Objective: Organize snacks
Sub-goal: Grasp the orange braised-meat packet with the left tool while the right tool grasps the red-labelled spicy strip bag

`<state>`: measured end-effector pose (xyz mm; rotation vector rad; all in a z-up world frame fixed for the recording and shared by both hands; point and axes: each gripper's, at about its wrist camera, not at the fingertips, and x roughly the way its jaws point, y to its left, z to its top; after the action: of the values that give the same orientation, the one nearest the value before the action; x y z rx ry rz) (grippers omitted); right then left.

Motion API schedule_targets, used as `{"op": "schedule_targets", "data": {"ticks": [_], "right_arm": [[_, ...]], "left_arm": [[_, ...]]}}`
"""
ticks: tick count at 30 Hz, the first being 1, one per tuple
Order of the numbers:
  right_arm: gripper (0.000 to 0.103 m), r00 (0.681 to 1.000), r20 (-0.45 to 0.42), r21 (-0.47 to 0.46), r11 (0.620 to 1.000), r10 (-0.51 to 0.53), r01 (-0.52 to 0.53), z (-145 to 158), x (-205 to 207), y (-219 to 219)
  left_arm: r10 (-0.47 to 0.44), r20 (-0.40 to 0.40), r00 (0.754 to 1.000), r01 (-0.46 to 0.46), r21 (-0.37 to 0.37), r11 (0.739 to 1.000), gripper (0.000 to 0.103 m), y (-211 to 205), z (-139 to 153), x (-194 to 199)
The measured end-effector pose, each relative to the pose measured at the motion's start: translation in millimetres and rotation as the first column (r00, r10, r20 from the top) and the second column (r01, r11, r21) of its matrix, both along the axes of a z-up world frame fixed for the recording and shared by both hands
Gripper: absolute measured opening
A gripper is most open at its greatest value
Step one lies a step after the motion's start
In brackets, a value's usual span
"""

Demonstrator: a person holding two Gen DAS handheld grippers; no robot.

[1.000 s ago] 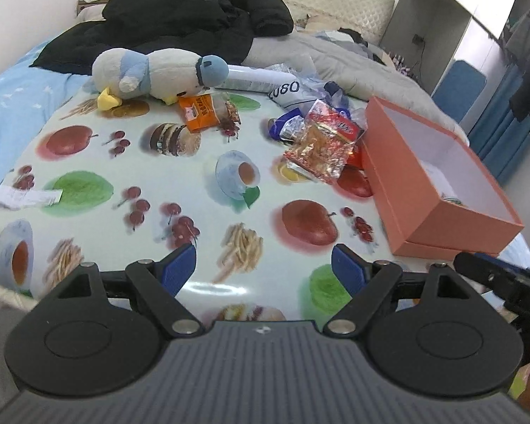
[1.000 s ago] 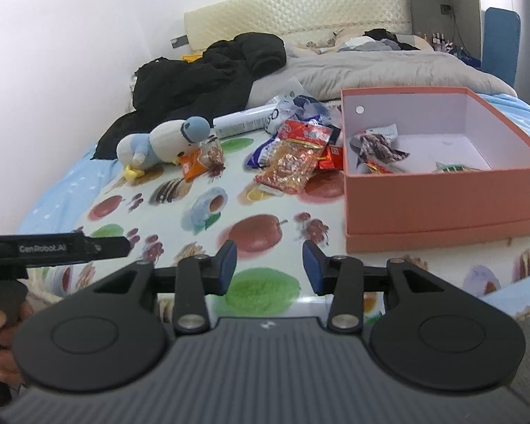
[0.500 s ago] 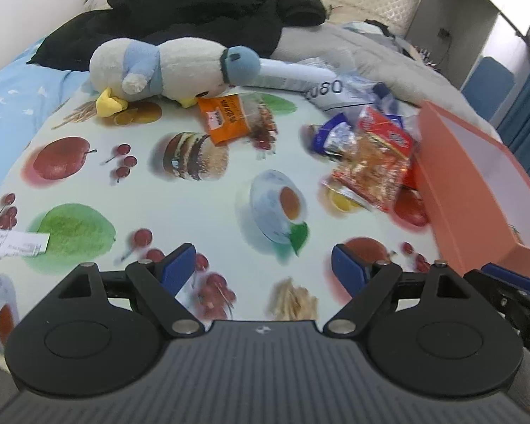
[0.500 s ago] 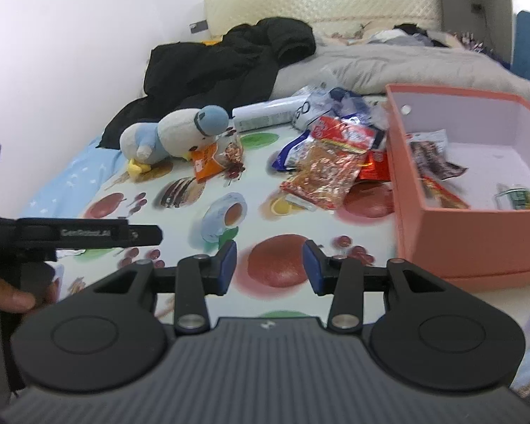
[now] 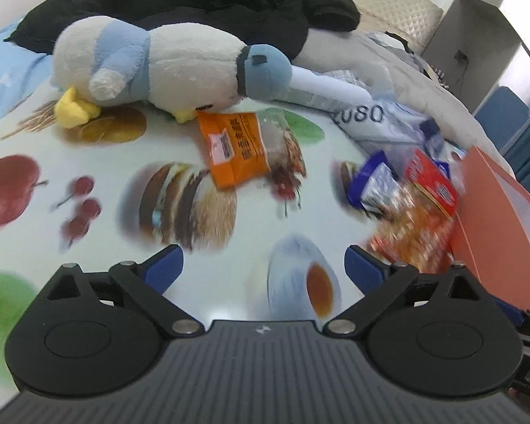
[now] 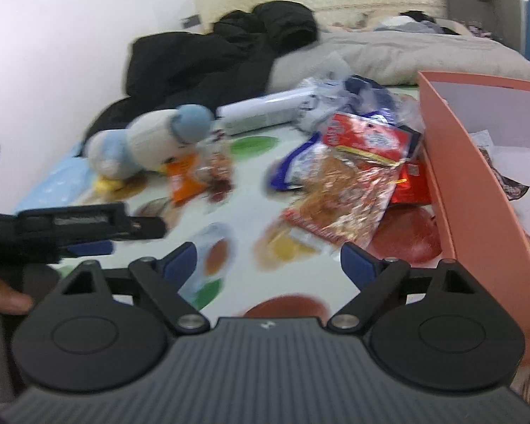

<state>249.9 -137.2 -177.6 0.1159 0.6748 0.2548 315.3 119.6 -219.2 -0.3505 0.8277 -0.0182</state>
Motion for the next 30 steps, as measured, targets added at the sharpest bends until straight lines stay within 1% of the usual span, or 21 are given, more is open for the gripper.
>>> {"op": "schedule_targets", "data": {"ticks": [3,6,10,12,14,17,19,22,26,29,30], "right_arm": [[0.09,0.995,-0.009,-0.025,0.995,-0.096,0.095,-14,27,-6],[0.09,0.984,-0.013,-0.031,0.983,-0.18,0.18,-26,51,-14],[0.09,0.96,-0.042,-0.007,0.961,-0.278,0.278,-38,79,-20],[0.09,0.956,-0.039,-0.003,0.957,-0.29,0.29,-42,90,-18],[0.09,0.952,-0.036,-0.039,0.952,-0.305,0.304,-46,99,-13],[0.09,0.945,-0.036,-0.062,0.945,-0.324,0.321,-50,109,-8],[0.09,0.945,-0.047,-0.103,0.942,-0.325,0.319,-54,116,-2],[0.091,0.946,-0.054,-0.124,0.942,-0.32,0.312,-58,120,1],[0.091,0.95,-0.05,-0.123,0.946,-0.307,0.299,-59,121,1],[0.083,0.953,-0.049,-0.114,0.95,-0.298,0.291,-58,117,-3],[0.079,0.955,-0.052,-0.105,0.953,-0.291,0.284,-57,116,-4]], "left_arm": [[0.012,0.011,1.0,-0.012,0.007,1.0,0.1,2,-7,26],[0.012,0.045,0.999,-0.013,0.017,1.0,0.1,3,-10,49],[0.033,0.082,0.996,-0.036,0.027,0.999,0.1,2,-12,75],[0.047,0.09,0.995,-0.05,0.037,0.998,0.1,0,-14,90],[0.056,0.096,0.994,-0.061,0.048,0.997,0.1,-2,-16,100],[0.083,0.077,0.994,-0.087,0.051,0.995,0.1,-4,-21,116],[0.096,0.061,0.993,-0.101,0.077,0.992,0.1,-6,-24,124],[0.099,0.042,0.994,-0.103,0.123,0.987,0.1,-9,-29,132],[0.077,0.006,0.997,-0.078,0.129,0.989,0.099,-12,-38,136],[0.052,0.001,0.999,-0.052,0.145,0.988,0.096,-16,-38,133],[0.046,0.0,0.999,-0.046,0.143,0.989,0.093,-16,-38,132]]}}
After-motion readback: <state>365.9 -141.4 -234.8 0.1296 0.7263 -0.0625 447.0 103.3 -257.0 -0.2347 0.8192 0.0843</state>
